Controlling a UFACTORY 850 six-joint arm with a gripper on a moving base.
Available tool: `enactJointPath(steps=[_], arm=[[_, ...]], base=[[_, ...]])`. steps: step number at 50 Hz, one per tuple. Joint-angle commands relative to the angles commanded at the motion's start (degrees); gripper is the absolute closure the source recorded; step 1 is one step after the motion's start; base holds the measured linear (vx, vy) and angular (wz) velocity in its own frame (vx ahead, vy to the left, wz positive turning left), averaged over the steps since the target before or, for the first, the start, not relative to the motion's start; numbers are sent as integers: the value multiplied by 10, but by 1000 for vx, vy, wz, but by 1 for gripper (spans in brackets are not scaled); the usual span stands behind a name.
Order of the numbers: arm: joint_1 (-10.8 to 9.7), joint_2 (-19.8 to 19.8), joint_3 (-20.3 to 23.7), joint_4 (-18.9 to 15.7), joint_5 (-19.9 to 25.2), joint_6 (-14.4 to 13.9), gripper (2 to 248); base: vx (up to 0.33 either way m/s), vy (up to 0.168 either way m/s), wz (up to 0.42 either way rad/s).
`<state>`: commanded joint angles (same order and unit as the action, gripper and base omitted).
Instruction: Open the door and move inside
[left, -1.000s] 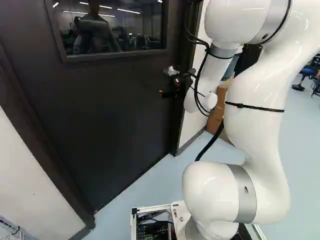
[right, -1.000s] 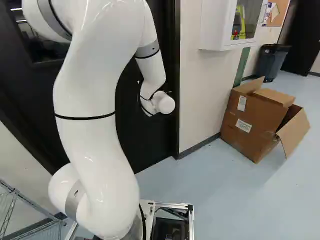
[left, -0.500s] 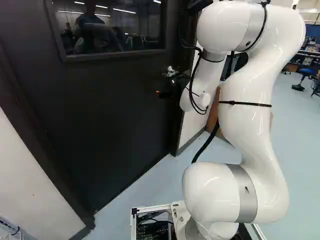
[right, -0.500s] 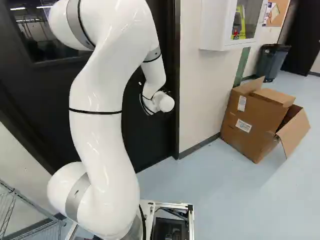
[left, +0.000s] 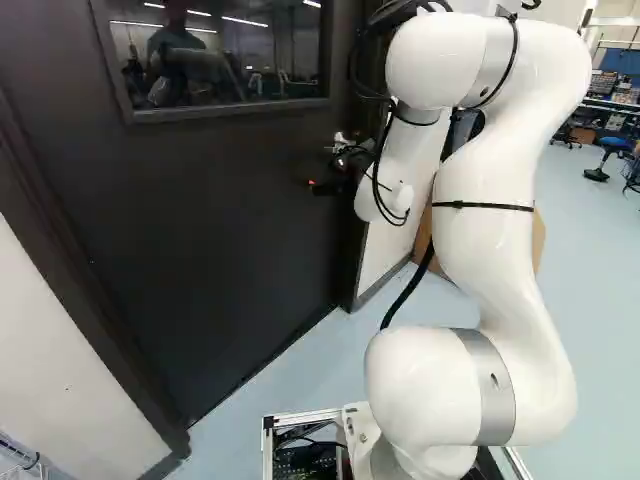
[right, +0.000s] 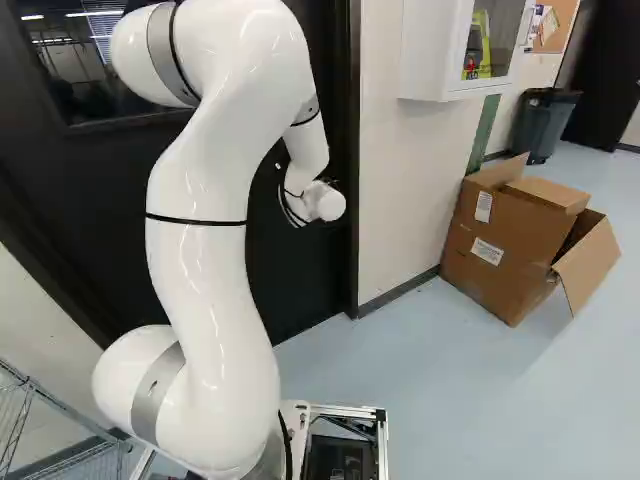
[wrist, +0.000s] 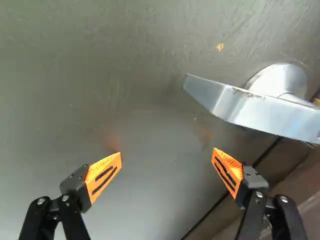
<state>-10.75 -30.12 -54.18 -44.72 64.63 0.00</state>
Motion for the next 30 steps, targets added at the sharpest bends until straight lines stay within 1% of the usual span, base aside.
enactJointPath(steps=[14,30], arm=[[11,-25,-35,-1,0,0,3],[25,-68,-94,-15,0,0,3]], base=[[0,0,0],[0,0,0]])
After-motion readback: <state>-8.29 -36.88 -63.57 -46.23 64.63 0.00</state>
